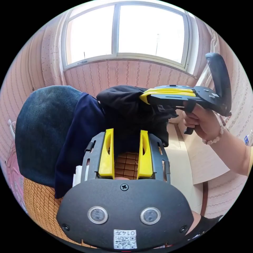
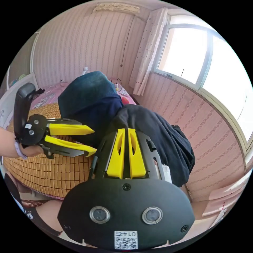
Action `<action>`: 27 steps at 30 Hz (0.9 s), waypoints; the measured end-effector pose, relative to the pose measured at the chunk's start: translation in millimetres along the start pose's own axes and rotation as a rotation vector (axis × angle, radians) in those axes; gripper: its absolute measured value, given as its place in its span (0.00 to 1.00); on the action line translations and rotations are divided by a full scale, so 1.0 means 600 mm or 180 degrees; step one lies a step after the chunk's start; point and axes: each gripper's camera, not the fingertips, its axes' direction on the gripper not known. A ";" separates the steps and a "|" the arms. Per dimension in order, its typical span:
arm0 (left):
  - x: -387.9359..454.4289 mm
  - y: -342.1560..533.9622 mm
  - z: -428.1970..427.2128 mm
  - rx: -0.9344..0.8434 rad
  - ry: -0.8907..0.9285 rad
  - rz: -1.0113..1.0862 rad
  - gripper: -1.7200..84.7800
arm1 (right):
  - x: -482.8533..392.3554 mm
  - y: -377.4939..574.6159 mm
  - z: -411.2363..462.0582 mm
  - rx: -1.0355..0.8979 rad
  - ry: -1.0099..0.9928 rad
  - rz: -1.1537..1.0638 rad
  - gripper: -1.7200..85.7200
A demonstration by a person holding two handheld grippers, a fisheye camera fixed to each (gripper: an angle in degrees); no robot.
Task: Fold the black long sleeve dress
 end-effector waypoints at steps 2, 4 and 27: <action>0.002 -0.021 0.028 -0.0049 0.0016 -0.0054 0.17 | 0.035 0.002 -0.033 0.0188 -0.0282 0.0108 0.02; -0.001 -0.041 0.055 -0.0243 -0.0099 -0.0097 0.15 | 0.062 0.004 -0.061 0.0334 -0.0490 0.0194 0.02; -0.088 0.448 -0.907 0.0908 -0.1764 -0.1065 0.01 | -0.179 -0.013 -0.359 0.1563 -0.2684 -0.0481 0.03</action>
